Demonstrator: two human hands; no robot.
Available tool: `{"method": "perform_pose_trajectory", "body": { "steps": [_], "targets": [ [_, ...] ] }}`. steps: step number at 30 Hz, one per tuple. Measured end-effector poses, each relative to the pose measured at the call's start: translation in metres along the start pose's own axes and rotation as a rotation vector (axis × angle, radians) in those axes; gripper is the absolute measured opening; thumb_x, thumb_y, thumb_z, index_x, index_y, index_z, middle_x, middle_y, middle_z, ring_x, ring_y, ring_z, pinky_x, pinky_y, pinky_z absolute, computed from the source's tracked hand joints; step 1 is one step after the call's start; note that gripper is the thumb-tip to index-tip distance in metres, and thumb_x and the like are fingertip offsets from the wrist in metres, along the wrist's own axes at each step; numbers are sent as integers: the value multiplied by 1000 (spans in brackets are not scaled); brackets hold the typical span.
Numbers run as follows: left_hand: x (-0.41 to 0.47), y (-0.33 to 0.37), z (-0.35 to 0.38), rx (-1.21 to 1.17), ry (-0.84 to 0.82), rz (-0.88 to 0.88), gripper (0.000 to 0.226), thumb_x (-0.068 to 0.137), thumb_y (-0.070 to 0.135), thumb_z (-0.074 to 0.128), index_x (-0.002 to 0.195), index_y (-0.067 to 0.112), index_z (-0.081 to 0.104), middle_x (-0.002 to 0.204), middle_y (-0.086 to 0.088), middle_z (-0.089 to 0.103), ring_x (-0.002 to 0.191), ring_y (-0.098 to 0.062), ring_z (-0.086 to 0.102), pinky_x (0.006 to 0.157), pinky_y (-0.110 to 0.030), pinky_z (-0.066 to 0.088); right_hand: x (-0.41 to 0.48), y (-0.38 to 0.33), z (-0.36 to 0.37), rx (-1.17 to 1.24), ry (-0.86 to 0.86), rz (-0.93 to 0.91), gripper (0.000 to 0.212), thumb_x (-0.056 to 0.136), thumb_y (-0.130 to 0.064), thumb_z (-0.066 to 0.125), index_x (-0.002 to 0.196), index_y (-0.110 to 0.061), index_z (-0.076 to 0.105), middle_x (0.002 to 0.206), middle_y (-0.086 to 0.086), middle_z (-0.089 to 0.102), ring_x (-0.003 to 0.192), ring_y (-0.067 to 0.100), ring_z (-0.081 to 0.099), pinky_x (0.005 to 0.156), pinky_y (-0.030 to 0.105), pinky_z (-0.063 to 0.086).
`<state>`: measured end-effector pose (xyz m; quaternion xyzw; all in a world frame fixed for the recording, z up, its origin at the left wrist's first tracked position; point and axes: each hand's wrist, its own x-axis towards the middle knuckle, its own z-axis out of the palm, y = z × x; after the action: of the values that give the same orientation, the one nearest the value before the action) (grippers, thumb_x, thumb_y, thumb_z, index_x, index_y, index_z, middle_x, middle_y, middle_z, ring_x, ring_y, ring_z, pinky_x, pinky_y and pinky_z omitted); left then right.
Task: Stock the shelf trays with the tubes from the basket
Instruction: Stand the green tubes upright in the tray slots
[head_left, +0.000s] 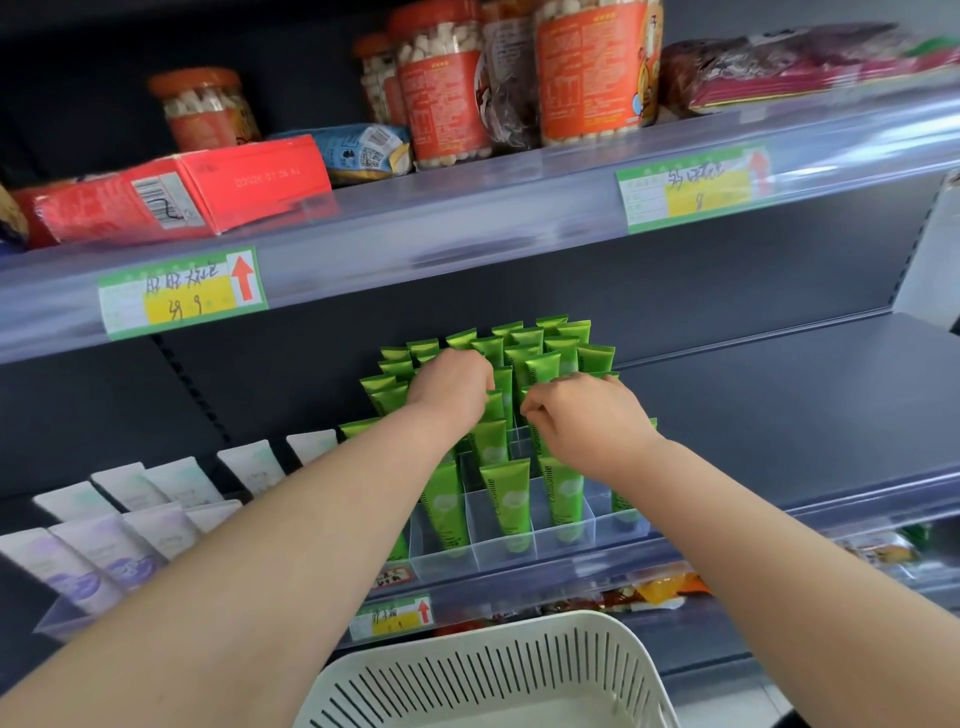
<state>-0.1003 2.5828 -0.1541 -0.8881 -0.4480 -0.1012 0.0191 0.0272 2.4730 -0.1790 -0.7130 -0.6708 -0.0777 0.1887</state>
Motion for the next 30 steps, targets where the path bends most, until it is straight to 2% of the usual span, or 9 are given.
{"method": "perform_pose_trajectory", "body": {
  "steps": [5,11,16,21,27,30],
  "targets": [
    [-4,-3,-3,-104,15,14,19,91,16,66,109,17,72,114,-4,67,106,-23,61,87,-34,50,1,-2,-1,-1,-17,2,23,92,-19,47,104,-30,63,96,-6,69,96,22,60,81,35,37],
    [-15,-21,-21,-200,54,24,18,90,17,66,106,18,73,115,0,68,104,-19,61,80,-27,44,1,-23,-10,4,-28,-25,25,97,-24,41,111,-29,62,103,-4,68,103,23,56,91,39,38],
    [-29,-50,-34,-239,44,-5,18,87,17,70,104,19,74,112,1,70,100,-16,64,89,-32,51,2,-51,-6,14,-6,-107,25,96,-26,43,110,-28,63,108,-5,67,109,22,54,86,36,38],
    [-42,-68,-32,-196,-75,20,17,87,25,70,103,22,74,106,5,70,99,-14,63,89,-35,52,1,-76,2,12,-126,-216,25,96,-32,46,112,-25,63,113,-4,64,110,21,50,89,38,36],
    [-47,-65,-26,-123,-127,62,19,93,23,61,108,21,73,115,5,69,108,-17,60,93,-38,49,2,-86,11,-66,-190,-254,24,99,-31,42,102,-21,64,99,-2,66,102,23,50,79,38,30],
    [-46,-64,-22,-88,-143,51,19,95,23,59,109,20,72,116,2,68,108,-19,60,91,-36,49,2,-86,15,-83,-179,-244,22,98,-24,42,100,-21,63,93,-1,65,98,23,51,75,36,27]
  ]
}}
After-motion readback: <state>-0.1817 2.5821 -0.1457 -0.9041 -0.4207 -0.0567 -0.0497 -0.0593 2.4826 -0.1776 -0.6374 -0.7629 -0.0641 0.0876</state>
